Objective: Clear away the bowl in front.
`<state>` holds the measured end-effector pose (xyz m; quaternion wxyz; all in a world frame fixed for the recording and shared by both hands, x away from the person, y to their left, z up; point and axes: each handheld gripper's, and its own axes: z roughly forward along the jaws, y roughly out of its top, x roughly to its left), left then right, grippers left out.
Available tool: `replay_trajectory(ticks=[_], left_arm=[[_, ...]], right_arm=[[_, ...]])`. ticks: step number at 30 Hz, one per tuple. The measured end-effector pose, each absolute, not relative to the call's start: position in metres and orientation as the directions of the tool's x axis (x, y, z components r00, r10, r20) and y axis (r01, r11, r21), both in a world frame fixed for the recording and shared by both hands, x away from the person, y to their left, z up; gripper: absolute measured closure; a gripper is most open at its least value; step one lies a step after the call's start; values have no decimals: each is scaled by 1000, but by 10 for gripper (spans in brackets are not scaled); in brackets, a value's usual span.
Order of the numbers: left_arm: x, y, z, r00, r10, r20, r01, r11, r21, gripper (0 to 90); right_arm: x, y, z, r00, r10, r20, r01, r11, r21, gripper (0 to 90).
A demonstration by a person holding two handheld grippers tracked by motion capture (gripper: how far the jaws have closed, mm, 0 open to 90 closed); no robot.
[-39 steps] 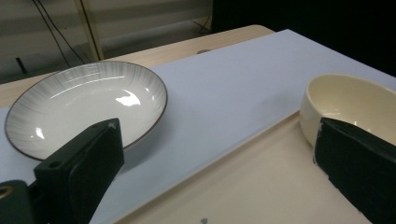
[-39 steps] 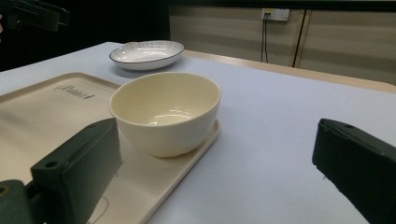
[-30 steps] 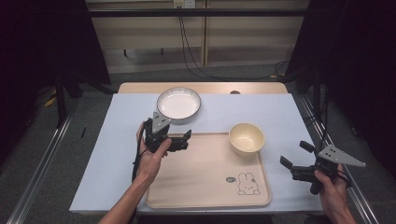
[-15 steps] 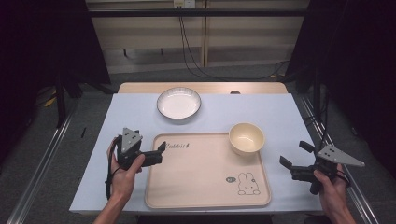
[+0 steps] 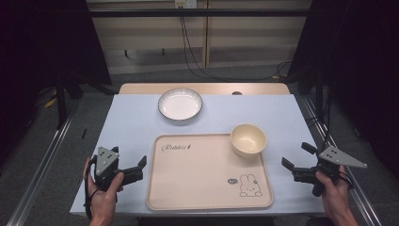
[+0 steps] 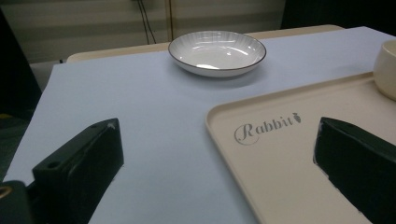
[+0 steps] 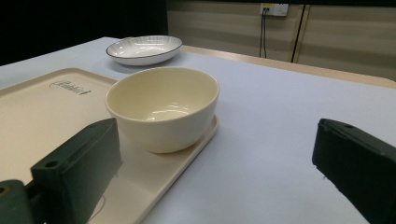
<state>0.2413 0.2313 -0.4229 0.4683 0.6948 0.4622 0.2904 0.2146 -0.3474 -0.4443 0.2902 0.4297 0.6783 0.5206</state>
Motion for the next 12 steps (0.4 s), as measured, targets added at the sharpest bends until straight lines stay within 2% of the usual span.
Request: replay_trajectory(ticks=[12], left_arm=[[219,255,-432,370,928,-48,386,-106,917,12]], right_arm=[[215,-347,-445,-464,884,57,286,88,954,10]])
